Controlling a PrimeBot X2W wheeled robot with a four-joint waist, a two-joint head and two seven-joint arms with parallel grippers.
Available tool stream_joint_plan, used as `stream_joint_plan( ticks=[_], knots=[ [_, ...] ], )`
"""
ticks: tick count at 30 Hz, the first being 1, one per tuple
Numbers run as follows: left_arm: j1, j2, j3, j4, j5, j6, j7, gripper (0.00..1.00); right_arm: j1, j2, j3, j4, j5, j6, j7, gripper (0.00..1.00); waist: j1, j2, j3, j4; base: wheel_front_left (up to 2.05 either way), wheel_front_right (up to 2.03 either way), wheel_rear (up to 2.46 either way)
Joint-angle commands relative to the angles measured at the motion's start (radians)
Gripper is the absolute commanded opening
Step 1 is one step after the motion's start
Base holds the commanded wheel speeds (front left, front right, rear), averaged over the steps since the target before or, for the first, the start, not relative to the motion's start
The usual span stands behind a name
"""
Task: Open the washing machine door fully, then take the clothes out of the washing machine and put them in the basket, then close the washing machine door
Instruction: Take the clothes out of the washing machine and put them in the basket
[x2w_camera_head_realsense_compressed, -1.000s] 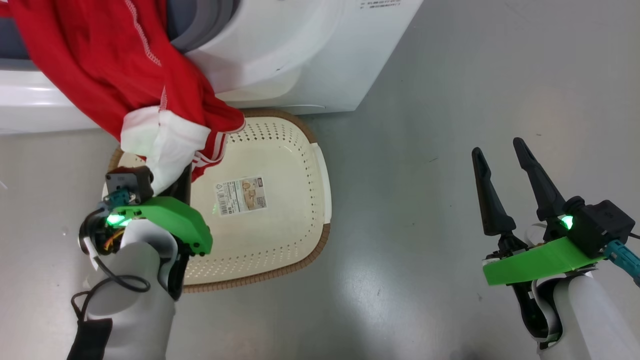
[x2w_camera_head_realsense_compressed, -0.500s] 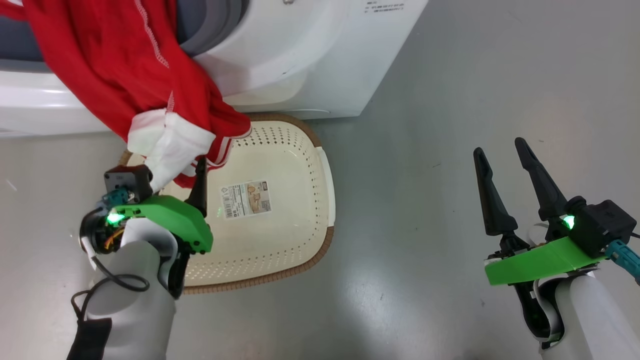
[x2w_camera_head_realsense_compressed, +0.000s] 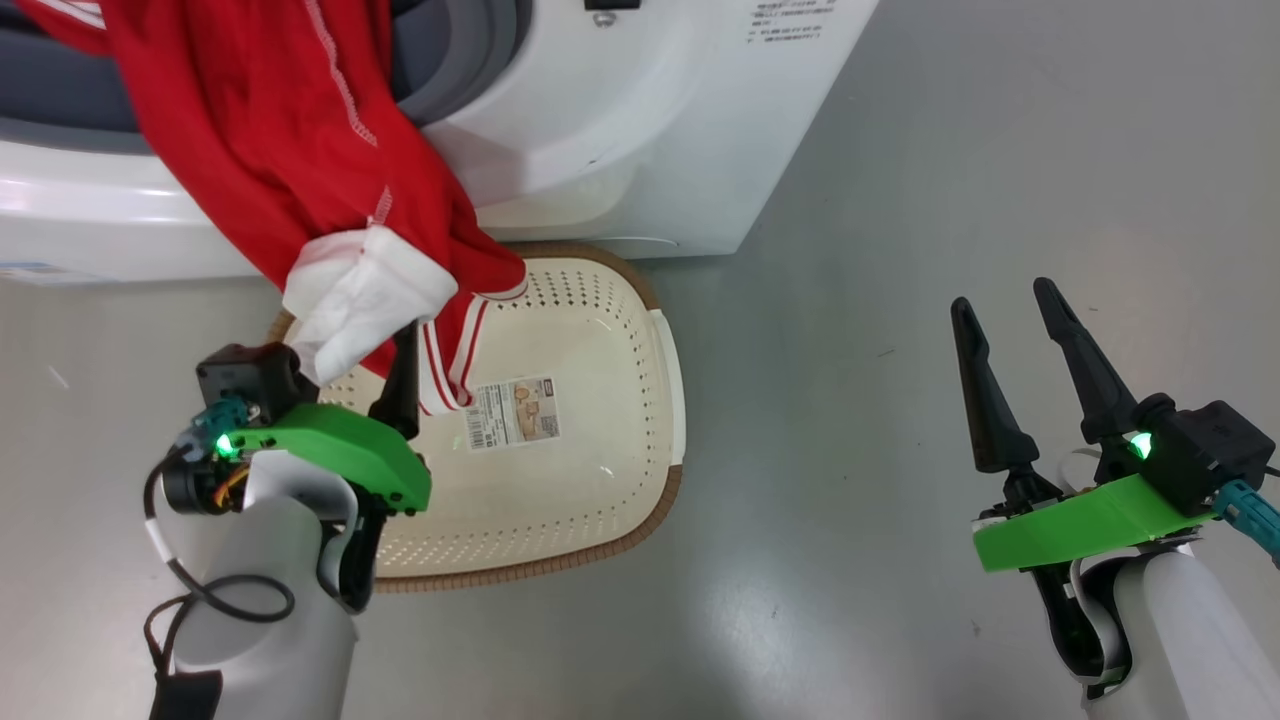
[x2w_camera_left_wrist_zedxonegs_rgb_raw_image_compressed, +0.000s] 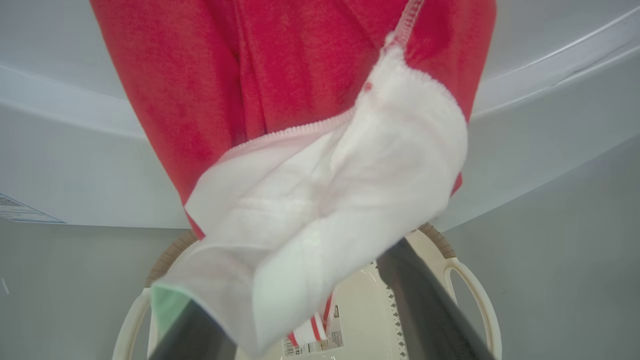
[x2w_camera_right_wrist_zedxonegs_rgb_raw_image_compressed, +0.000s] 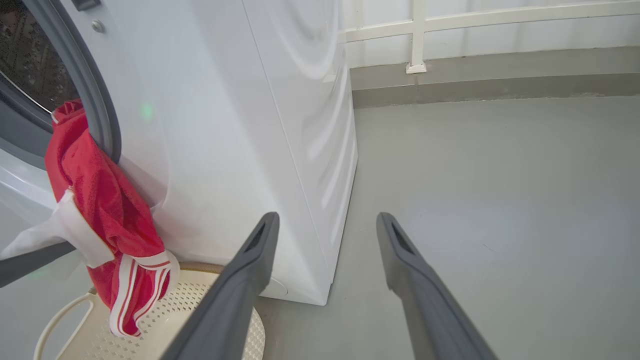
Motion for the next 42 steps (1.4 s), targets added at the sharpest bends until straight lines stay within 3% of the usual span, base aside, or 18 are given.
stream_joint_plan(
  ticks=[1,35,42],
  knots=[
    [0.040,0.029,0.030,-0.038,-0.002,-0.005,-0.008,1.00,0.020,-0.005,0.022,-0.017,-0.002,0.006,-0.006,1.00,0.0000,0.0000,-0.010,0.005,0.00,0.00,0.00],
    [0.435,0.028,0.150,-0.644,0.081,-0.005,-0.008,1.00,0.096,-0.022,0.030,-0.007,0.004,0.006,-0.006,1.00,0.0000,0.0000,-0.129,0.027,0.00,0.00,0.00],
    [0.522,0.028,0.169,-0.740,0.069,0.015,-0.008,1.00,0.101,-0.020,0.033,-0.003,0.007,0.006,-0.006,1.00,0.0000,0.0000,-0.138,0.020,0.00,0.00,0.00]
  ],
)
